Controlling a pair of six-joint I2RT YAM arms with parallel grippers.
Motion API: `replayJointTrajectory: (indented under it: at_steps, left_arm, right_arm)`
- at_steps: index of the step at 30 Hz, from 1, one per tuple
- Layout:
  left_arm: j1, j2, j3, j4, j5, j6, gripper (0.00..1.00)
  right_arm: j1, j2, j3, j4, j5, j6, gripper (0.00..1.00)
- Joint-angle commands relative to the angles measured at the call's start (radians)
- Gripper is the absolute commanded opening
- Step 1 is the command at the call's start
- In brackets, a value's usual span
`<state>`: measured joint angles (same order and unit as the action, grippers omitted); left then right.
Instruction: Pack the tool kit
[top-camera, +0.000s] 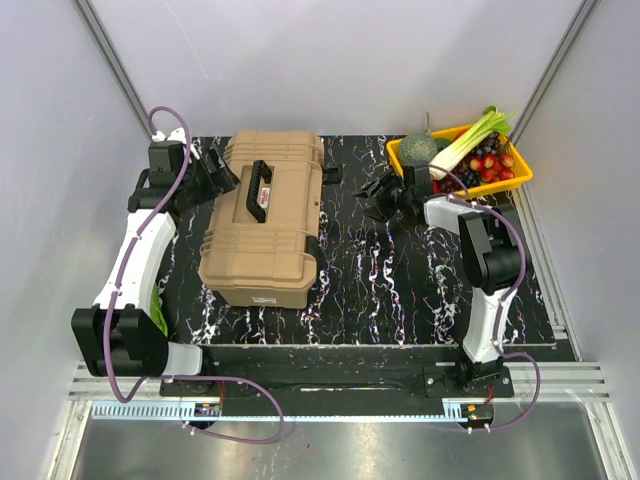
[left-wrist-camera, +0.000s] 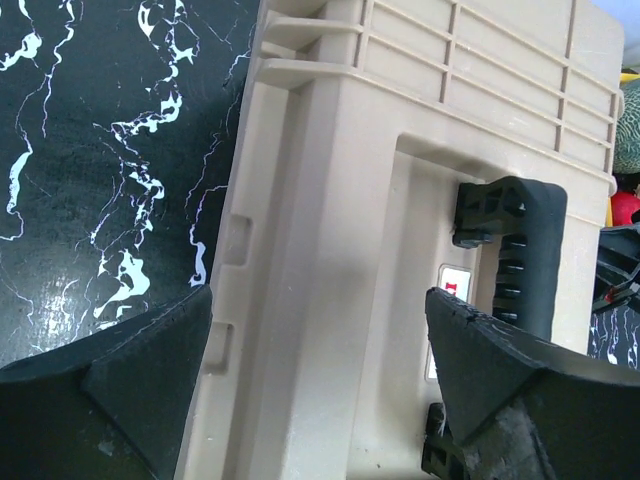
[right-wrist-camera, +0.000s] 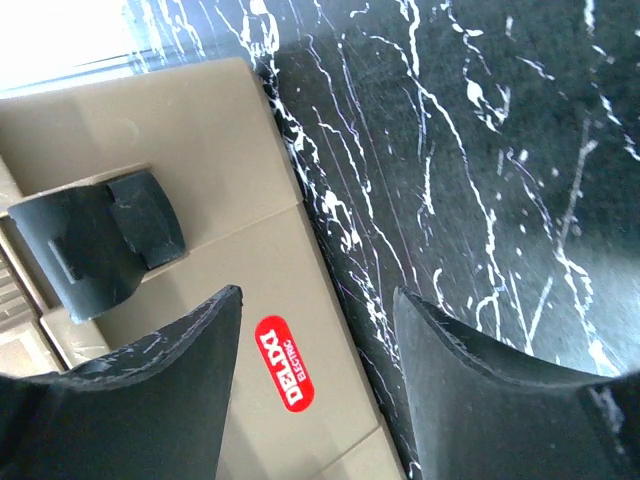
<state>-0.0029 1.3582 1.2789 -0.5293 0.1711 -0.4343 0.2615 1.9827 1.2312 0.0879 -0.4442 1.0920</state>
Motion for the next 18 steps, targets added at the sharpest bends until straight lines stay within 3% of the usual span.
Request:
replayJointTrajectory:
  at_steps: [1, 5, 13, 18]
  left_arm:
    - [-0.002, 0.004, -0.016, 0.02, 0.01, 0.003, 0.91]
    - [0.0, 0.007, -0.041, 0.031, 0.027, 0.022, 0.9]
    - [-0.002, 0.021, -0.087, 0.06, 0.044, 0.048, 0.9]
    - [0.0, 0.012, -0.081, 0.06, 0.001, 0.055, 0.89]
  right_arm:
    - [0.028, 0.057, 0.025, 0.205, -0.076, 0.086, 0.66]
    - [0.05, 0.091, 0.01, 0.321, -0.077, 0.13, 0.66]
    - [0.097, 0.226, -0.018, 0.754, -0.045, 0.365, 0.67]
    - [0.13, 0.266, 0.036, 0.826, -0.015, 0.427, 0.66]
